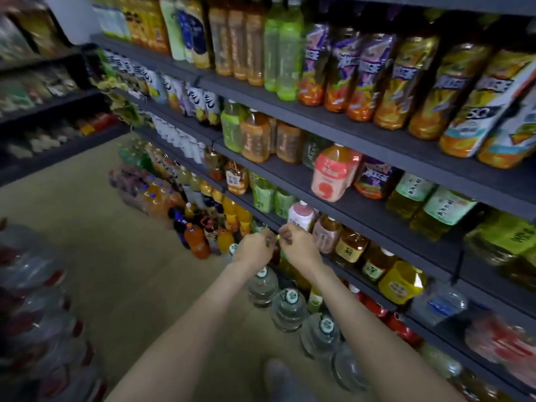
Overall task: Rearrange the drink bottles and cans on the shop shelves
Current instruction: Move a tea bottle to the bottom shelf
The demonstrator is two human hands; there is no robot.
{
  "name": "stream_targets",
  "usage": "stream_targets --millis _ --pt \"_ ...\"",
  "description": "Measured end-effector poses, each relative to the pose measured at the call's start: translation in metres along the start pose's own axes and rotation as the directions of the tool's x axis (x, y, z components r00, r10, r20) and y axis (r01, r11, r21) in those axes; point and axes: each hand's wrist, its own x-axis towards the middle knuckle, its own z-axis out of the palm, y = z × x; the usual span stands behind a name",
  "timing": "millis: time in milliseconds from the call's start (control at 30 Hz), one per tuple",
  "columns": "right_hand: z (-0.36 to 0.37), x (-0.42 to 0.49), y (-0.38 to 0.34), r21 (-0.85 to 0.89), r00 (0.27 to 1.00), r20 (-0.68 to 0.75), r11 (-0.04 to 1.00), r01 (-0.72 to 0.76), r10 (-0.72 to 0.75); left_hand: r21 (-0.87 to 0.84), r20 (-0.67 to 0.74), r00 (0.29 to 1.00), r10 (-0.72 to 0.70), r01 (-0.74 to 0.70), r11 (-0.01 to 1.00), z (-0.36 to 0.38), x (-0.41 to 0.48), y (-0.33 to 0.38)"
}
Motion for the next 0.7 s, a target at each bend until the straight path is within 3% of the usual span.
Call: stream_targets --millis 267,500,700 --pt "0.098 0.154 -0.083 0.072 0.992 0.118 0.997 0.026 -0.034 0.095 0.0 0.996 -0.084 0.083 0.992 -0.083 0.122 -0.108" --pt "0.179 0.265 -0.179 0.083 0.973 0.202 0.992 0.095 -0.11 0.069 -0.054 0.983 -0.176 0.18 0.981 -0.176 0.203 -0.211" --pt "0.261 0.337 -0.238 0.083 0.979 0.191 0.995 0.061 -0.076 0.045 -0.037 0.988 -0.153 0.154 0.987 -0.236 0.274 -0.31"
